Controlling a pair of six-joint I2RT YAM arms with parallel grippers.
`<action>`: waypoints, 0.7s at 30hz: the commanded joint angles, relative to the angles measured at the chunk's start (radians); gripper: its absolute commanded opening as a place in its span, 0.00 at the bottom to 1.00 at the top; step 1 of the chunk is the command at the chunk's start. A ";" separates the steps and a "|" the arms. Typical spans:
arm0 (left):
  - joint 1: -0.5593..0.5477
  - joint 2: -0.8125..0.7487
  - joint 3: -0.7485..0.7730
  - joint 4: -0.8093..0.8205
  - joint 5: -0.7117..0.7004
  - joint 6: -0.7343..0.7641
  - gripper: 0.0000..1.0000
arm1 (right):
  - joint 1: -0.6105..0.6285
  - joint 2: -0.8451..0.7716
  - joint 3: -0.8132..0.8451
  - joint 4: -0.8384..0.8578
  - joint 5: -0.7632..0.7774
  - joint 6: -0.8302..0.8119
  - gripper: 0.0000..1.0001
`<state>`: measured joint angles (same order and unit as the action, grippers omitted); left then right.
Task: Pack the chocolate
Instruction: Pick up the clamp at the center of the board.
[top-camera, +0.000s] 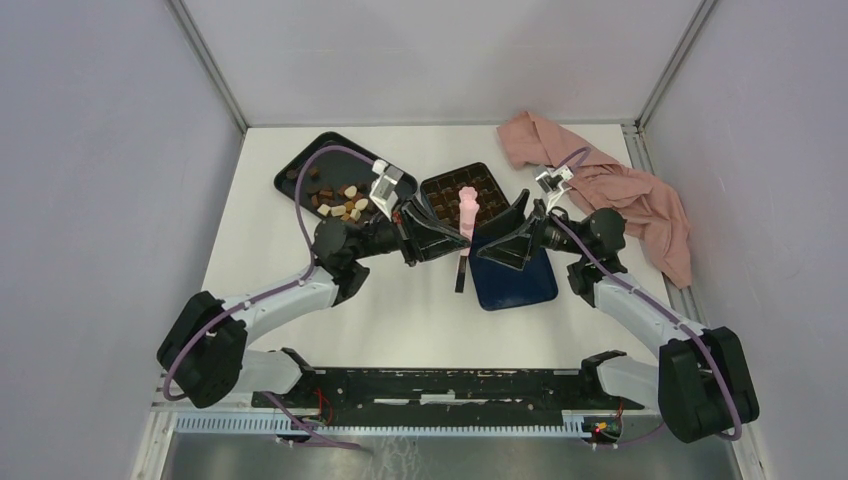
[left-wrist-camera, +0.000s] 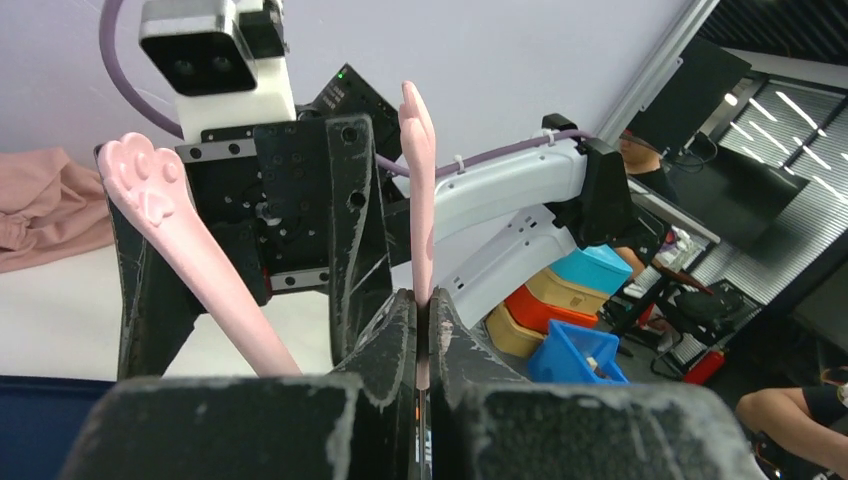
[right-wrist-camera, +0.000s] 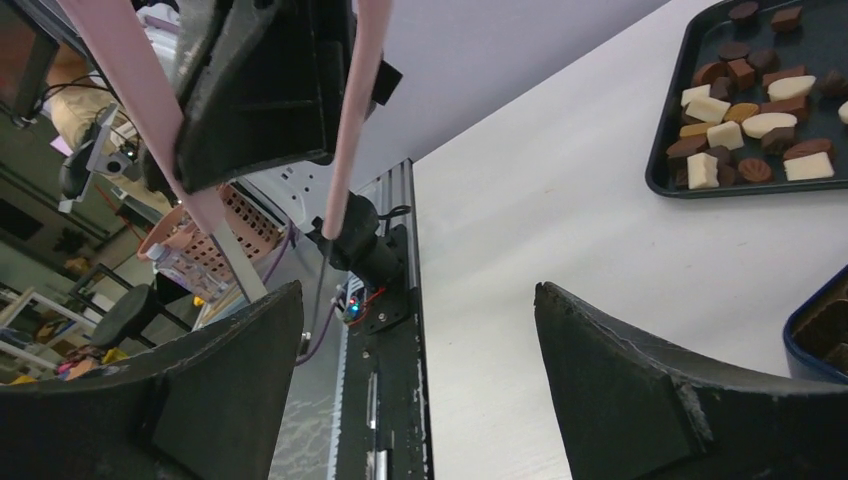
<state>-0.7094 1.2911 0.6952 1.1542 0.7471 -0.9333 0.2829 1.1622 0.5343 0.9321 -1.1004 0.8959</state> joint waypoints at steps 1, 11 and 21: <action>-0.010 0.042 0.041 0.113 0.063 0.002 0.02 | 0.013 -0.009 0.018 0.102 -0.012 0.084 0.90; -0.079 0.109 0.086 0.112 0.074 0.041 0.02 | 0.052 0.011 0.007 0.115 0.023 0.123 0.83; -0.126 0.117 0.093 0.036 0.068 0.137 0.02 | 0.051 0.018 -0.022 0.158 0.042 0.180 0.29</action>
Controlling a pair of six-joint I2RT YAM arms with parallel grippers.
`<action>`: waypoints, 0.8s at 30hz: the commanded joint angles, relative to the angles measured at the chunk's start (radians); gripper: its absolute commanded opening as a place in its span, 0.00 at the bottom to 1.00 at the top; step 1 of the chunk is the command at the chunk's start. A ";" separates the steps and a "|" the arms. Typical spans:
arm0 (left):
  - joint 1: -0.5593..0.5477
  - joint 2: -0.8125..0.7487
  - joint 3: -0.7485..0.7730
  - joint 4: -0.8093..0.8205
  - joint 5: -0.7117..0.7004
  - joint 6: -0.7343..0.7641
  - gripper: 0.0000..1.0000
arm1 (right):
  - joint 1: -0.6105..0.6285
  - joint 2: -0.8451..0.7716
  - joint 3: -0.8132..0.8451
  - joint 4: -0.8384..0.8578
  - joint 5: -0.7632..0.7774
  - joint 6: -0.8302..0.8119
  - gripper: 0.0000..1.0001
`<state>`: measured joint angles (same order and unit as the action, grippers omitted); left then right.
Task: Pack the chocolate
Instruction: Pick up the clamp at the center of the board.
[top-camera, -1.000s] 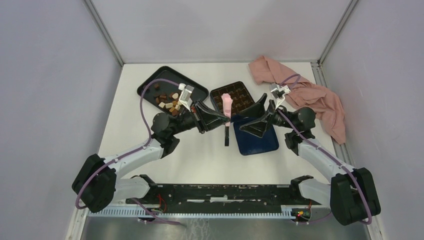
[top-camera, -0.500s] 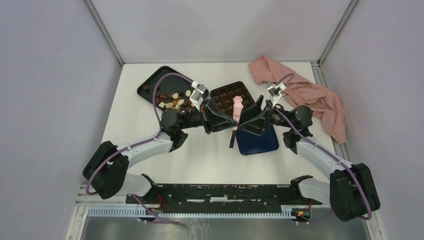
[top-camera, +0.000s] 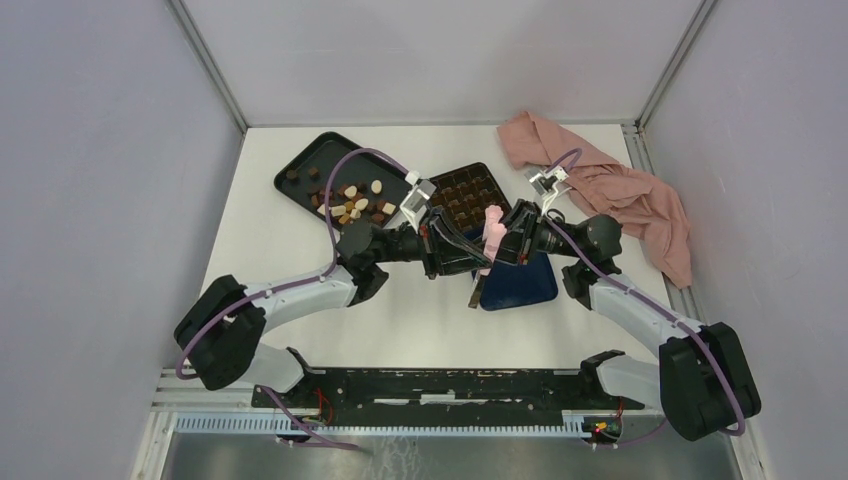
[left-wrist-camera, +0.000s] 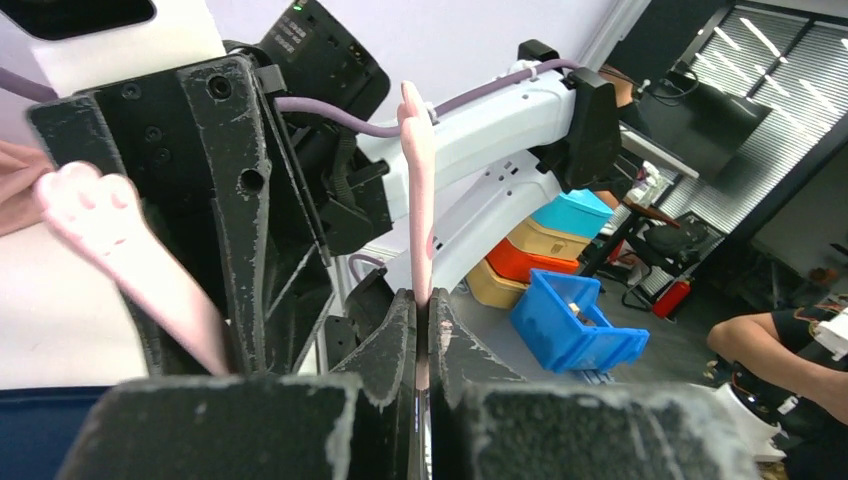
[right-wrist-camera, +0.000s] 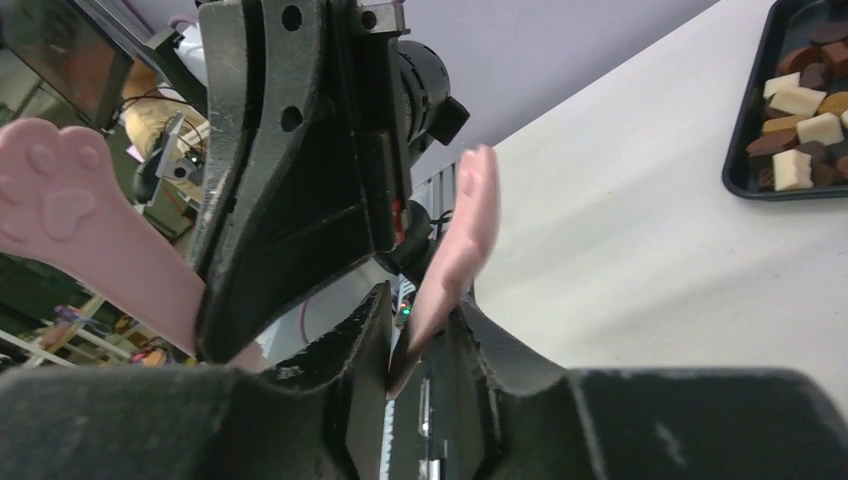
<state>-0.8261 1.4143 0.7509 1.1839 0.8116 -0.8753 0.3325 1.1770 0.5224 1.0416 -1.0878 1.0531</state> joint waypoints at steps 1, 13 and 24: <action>-0.011 -0.012 0.032 0.009 0.002 0.096 0.02 | 0.002 0.004 -0.015 0.048 0.033 0.022 0.23; -0.086 -0.099 -0.032 0.085 -0.042 0.266 0.02 | 0.002 0.116 -0.028 -0.006 0.045 -0.013 0.00; -0.087 -0.110 -0.065 -0.004 -0.106 0.303 0.12 | 0.002 0.100 -0.018 0.060 0.011 0.010 0.00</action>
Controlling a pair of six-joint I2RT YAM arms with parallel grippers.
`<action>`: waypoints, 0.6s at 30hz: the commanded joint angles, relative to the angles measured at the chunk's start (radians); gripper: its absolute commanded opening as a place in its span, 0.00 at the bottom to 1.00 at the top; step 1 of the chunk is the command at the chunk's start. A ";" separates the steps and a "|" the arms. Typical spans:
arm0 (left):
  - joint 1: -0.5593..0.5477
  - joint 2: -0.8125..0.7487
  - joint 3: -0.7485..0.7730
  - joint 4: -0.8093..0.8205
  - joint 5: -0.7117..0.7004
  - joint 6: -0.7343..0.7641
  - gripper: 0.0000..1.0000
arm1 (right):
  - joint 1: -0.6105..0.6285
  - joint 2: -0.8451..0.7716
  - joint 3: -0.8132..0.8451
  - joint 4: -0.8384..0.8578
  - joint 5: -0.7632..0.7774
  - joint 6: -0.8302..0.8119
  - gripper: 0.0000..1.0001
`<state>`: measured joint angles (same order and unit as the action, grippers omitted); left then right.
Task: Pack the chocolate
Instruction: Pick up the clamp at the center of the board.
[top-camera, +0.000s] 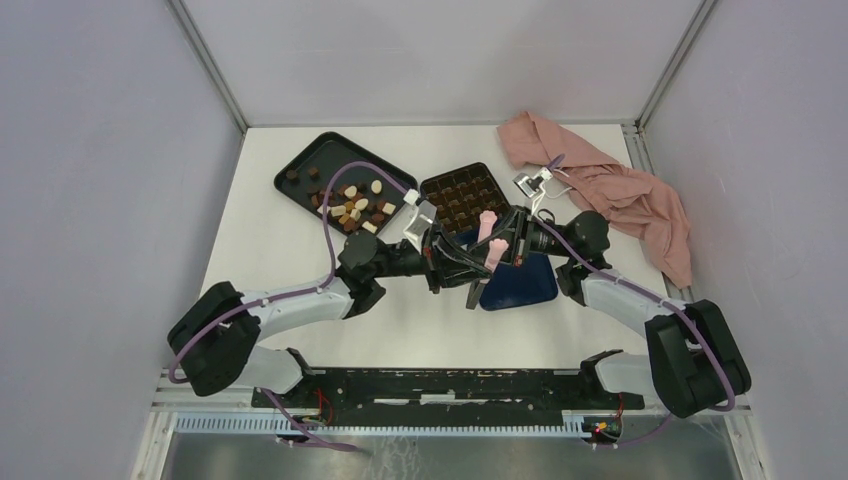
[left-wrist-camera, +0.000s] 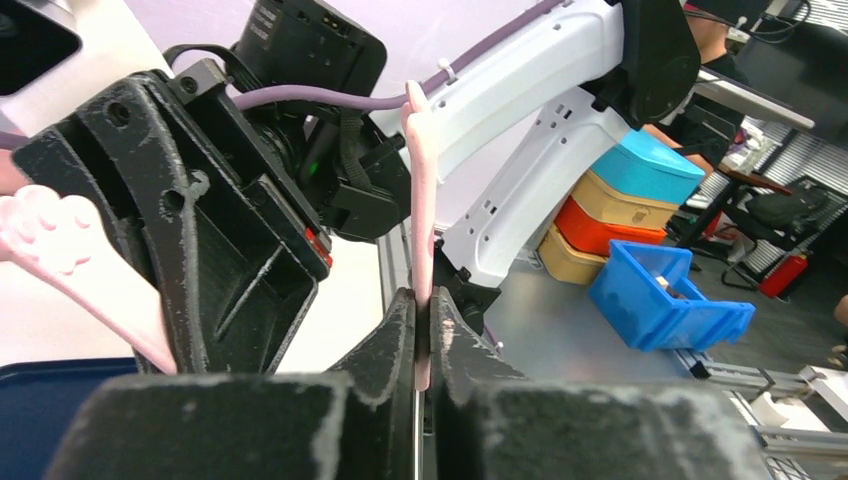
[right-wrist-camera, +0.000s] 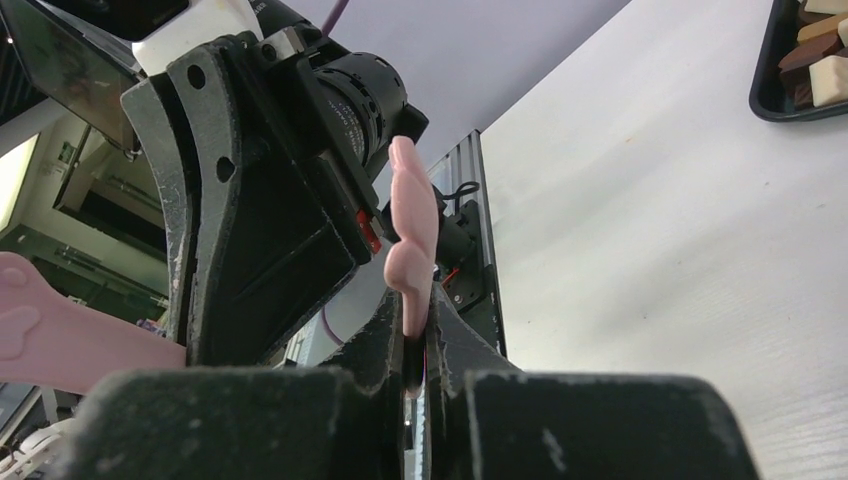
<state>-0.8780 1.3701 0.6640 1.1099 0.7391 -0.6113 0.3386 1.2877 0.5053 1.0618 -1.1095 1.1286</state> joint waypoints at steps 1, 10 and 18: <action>-0.035 -0.071 0.026 0.025 -0.056 0.055 0.20 | -0.006 -0.015 -0.001 0.039 0.032 -0.068 0.00; -0.034 -0.265 0.019 -0.359 -0.196 0.243 0.71 | -0.019 -0.024 0.003 0.050 0.015 -0.059 0.00; -0.031 -0.554 -0.209 -0.442 -0.452 0.190 1.00 | -0.045 -0.044 0.019 0.042 -0.018 -0.098 0.00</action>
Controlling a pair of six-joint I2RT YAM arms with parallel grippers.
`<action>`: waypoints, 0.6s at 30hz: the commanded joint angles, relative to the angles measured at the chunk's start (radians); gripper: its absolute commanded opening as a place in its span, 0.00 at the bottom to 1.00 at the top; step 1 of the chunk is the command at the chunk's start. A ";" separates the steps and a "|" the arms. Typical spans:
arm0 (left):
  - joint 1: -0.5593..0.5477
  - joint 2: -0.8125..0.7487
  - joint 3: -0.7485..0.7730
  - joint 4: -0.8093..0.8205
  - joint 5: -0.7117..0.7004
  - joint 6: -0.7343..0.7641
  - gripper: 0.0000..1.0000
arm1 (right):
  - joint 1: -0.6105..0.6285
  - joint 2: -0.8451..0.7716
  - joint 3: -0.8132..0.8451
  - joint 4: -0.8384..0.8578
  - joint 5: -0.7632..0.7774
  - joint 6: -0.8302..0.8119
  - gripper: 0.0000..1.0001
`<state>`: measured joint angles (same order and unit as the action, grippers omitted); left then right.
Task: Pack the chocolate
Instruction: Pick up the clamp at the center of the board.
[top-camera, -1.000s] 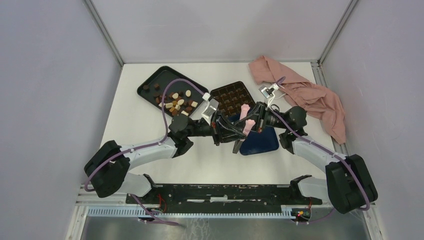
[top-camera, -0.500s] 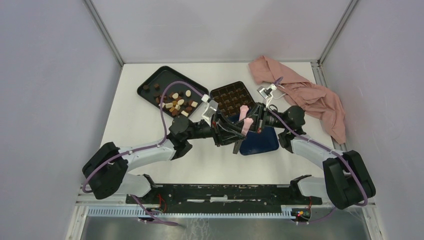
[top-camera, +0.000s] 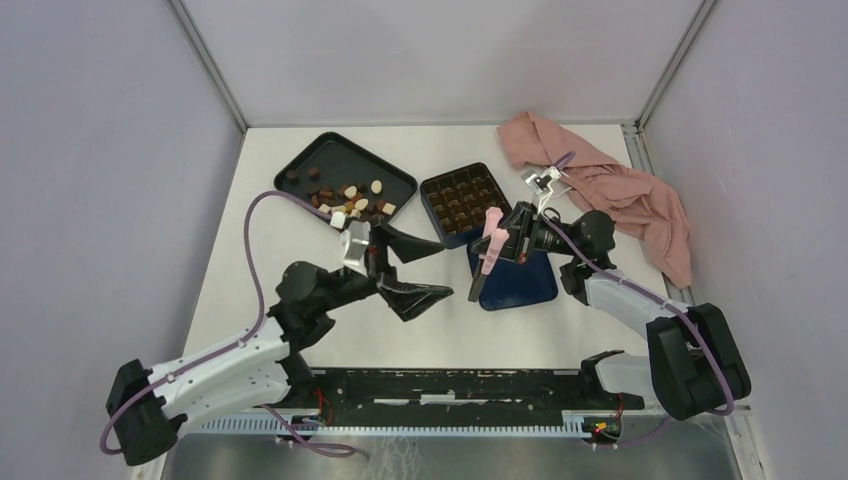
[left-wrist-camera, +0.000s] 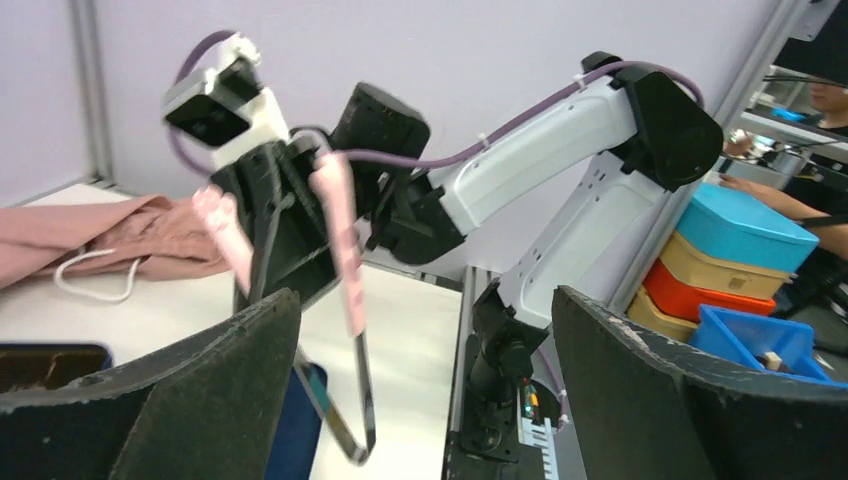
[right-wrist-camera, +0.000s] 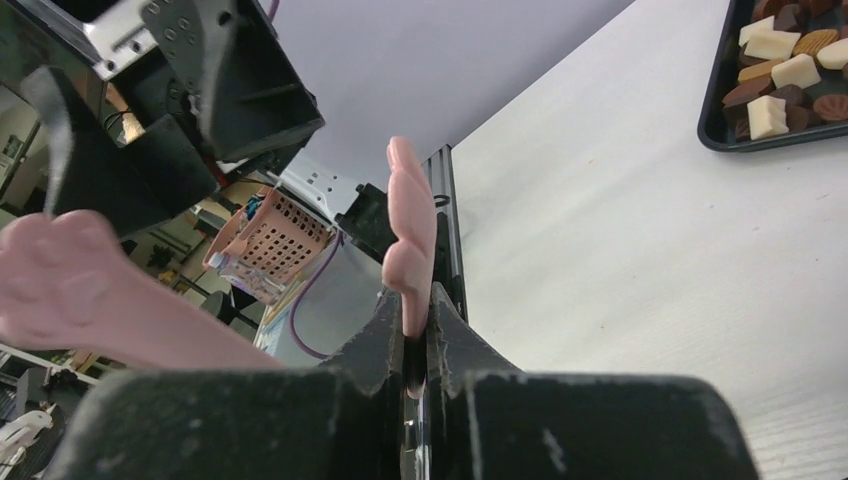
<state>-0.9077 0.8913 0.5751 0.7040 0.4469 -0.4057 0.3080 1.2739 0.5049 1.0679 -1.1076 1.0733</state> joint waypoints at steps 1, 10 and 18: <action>0.000 -0.074 -0.155 0.008 -0.144 -0.056 1.00 | -0.018 -0.034 0.025 0.009 -0.025 -0.064 0.00; 0.000 0.238 -0.207 0.408 0.013 -0.237 1.00 | -0.037 -0.039 0.040 -0.026 -0.049 -0.090 0.00; 0.001 0.463 -0.119 0.529 0.021 -0.249 1.00 | -0.044 -0.046 0.043 -0.039 -0.060 -0.088 0.00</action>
<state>-0.9073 1.3037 0.3916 1.0779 0.4553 -0.6178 0.2680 1.2591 0.5064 1.0080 -1.1522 0.9928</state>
